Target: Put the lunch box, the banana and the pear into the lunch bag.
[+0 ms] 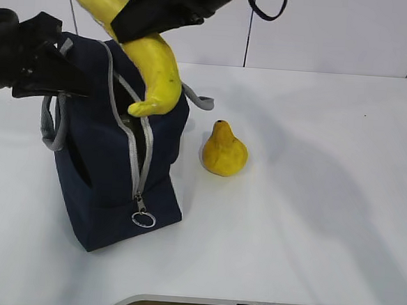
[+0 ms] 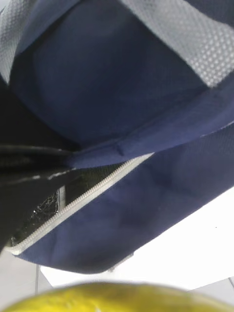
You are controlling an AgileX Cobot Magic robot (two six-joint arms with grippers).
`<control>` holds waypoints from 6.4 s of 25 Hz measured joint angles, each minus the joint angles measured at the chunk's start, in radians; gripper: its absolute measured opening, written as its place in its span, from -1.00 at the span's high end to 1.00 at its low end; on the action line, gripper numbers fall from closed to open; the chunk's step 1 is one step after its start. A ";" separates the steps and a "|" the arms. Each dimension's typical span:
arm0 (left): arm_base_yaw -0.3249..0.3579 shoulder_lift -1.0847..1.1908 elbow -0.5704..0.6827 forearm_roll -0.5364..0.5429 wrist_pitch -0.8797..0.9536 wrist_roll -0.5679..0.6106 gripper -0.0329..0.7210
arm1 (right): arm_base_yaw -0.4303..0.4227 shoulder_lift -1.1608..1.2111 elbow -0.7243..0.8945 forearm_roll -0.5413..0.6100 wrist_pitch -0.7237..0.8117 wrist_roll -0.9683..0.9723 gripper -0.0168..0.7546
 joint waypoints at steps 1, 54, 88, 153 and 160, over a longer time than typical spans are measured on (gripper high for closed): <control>0.000 0.000 0.000 0.000 0.000 0.000 0.90 | 0.018 0.000 0.000 -0.020 -0.020 0.006 0.17; 0.000 0.000 -0.001 -0.004 0.002 0.000 0.90 | 0.100 0.206 -0.181 -0.284 0.005 0.199 -0.41; -0.001 0.000 -0.001 -0.004 0.032 0.000 0.90 | 0.039 0.081 -0.336 -0.637 0.097 0.376 -0.38; -0.001 0.000 -0.001 -0.016 0.028 0.000 0.90 | -0.149 -0.110 0.930 0.973 -0.693 -1.289 -0.19; -0.001 0.000 -0.001 -0.016 0.028 0.000 0.90 | -0.149 -0.081 0.887 0.973 -0.693 -1.291 -0.19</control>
